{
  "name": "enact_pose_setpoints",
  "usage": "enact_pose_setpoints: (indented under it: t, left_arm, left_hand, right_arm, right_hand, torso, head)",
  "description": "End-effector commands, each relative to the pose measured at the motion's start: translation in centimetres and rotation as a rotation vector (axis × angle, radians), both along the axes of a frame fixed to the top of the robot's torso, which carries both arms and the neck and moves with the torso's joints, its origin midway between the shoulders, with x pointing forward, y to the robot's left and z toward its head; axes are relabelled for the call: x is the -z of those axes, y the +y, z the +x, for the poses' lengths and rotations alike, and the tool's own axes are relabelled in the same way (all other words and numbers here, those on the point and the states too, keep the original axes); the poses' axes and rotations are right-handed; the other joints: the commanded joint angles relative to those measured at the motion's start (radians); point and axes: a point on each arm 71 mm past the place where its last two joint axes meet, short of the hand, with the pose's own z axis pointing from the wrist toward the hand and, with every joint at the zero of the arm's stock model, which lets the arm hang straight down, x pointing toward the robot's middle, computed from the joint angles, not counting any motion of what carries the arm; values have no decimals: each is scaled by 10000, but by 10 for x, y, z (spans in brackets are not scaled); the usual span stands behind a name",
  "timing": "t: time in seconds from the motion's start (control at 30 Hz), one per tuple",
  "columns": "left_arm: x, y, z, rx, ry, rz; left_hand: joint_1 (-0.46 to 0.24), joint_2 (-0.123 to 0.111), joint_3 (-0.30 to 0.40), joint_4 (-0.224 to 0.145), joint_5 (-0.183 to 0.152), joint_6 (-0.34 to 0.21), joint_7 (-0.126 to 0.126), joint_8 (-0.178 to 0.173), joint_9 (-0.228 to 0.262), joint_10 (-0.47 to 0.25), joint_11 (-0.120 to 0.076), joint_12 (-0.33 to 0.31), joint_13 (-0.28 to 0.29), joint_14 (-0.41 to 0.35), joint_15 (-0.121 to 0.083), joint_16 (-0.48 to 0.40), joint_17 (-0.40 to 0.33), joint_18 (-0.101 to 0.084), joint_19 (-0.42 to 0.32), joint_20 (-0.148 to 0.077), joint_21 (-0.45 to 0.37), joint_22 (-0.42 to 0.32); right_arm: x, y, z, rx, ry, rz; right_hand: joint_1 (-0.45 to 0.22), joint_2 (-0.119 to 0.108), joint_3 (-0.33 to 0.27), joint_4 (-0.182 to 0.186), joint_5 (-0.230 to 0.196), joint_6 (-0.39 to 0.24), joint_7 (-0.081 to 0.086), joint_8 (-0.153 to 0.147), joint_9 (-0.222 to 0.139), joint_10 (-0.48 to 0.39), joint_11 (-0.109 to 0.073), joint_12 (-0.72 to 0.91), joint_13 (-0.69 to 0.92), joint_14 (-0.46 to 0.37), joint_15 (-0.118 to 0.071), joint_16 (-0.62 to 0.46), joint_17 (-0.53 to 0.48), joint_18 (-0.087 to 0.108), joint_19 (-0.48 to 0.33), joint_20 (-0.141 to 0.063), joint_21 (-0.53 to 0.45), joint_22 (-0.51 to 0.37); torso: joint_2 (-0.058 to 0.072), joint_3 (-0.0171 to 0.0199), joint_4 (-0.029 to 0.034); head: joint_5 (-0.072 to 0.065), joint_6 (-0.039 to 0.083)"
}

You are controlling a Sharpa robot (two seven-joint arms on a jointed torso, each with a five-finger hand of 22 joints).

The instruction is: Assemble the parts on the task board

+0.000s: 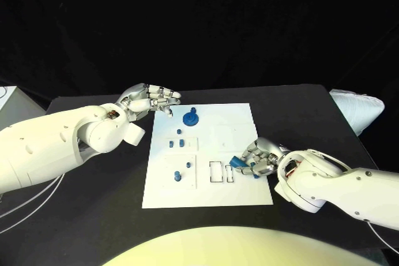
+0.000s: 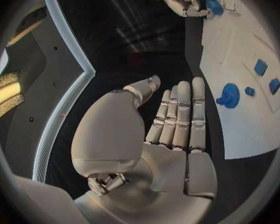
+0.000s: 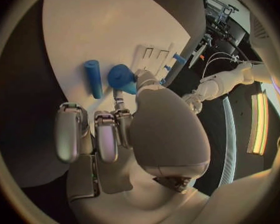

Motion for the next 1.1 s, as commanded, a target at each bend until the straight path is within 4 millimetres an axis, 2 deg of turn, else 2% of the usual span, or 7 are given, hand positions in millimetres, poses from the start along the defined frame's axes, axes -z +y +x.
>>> enact_pose_setpoints:
  t: [0.03, 0.37, 0.53, 0.7, 0.77, 0.93, 1.1]
  left_arm:
    - [0, -3, -1, 177, 40, -117]
    - [0, -3, -1, 185, 44, -117]
    - [0, -4, -1, 207, 54, -120]
    - [0, -5, 0, 215, 56, -122]
    - [0, -5, 0, 211, 58, -119]
    - [0, -5, -1, 208, 60, -117]
    - [0, -5, -1, 211, 61, -118]
  left_hand:
    - [-79, -8, -16, 28, 25, -71, -15, 10, -10, -43, 2, 49, -12, 0, 64, 7, -4, 145, 79, -15, -33, -13]
    - [-79, -8, -16, 28, 25, -71, -15, 10, -10, -43, 2, 49, -12, 0, 64, 7, -4, 145, 79, -15, -33, -13]
    - [-79, -8, -16, 28, 25, -71, -15, 10, -10, -43, 2, 49, -12, 0, 64, 7, -4, 145, 79, -15, -33, -13]
    - [-79, -8, -16, 28, 25, -71, -15, 10, -10, -43, 2, 49, -12, 0, 64, 7, -4, 145, 79, -15, -33, -13]
    - [-56, -5, -16, 32, 28, -79, -12, 13, -14, -61, 4, 69, -15, -9, 63, 11, -4, 146, 95, -15, -61, -36]
    - [-56, -5, -16, 32, 28, -79, -12, 13, -14, -61, 4, 69, -15, -9, 63, 11, -4, 146, 95, -15, -61, -36]
    - [-56, -5, -16, 32, 28, -79, -12, 13, -14, -61, 4, 69, -15, -9, 63, 11, -4, 146, 95, -15, -61, -36]
  right_arm:
    - [5, 5, -7, 422, 1238, 1044]
    - [-15, 12, -5, 496, 913, 1850]
    - [-21, 14, -4, 211, 809, 1801]
    - [-22, 15, -2, -139, 706, 1491]
    - [-20, 18, -2, -349, 799, 1330]
    - [-17, 26, -3, -618, 970, 1146]
    - [-11, 35, -4, -851, 1150, 922]
  right_hand:
    - [-319, -54, 577, -457, -77, 240, -178, 96, 10, 430, -76, 32, 1663, 1094, -17, 60, 2633, -44, 433, -20, 79, 2085]
    - [-754, -150, 777, -454, -192, 311, -207, 136, 5, 501, -96, 129, 1758, 1094, -34, 60, 2633, -59, 461, -34, 165, 2106]
    - [-986, -139, 923, -458, -455, 329, -221, 156, 1, 488, -108, 85, 1737, 1094, -44, 60, 2633, -56, 458, -43, 151, 2102]
    - [-1059, -141, 1004, -467, -629, 358, -240, 183, 7, 498, -123, 88, 1747, 1094, -55, 60, 2633, -69, 479, -51, 224, 2120]
    - [-1206, -147, 1053, -460, -909, 371, -243, 203, 10, 496, -126, 65, 1739, 1094, -60, 60, 2633, -72, 481, -56, 236, 2123]
    - [-1353, -102, 1100, -450, -1058, 428, -265, 245, 22, 514, -141, 79, 1758, 1094, -69, 60, 2633, -83, 500, -62, 301, 2139]
    - [-1665, -45, 1116, -446, -1158, 503, -300, 303, 37, 565, -170, 146, 1819, 1094, -91, 60, 2633, -107, 539, -79, 428, 2171]
  torso:
    - [5, 2, 0]
    - [4, 1, 4]
    - [9, -6, 1]
    - [7, -5, -7]
    - [3, -3, 3]
    - [15, 6, 13]
    - [16, 0, 14]
  head:
    - [-1, 2]
    - [-8, 2]
    - [-11, 2]
    - [5, 2]
    - [-10, 2]
    - [-19, 2]
    - [-30, 2]
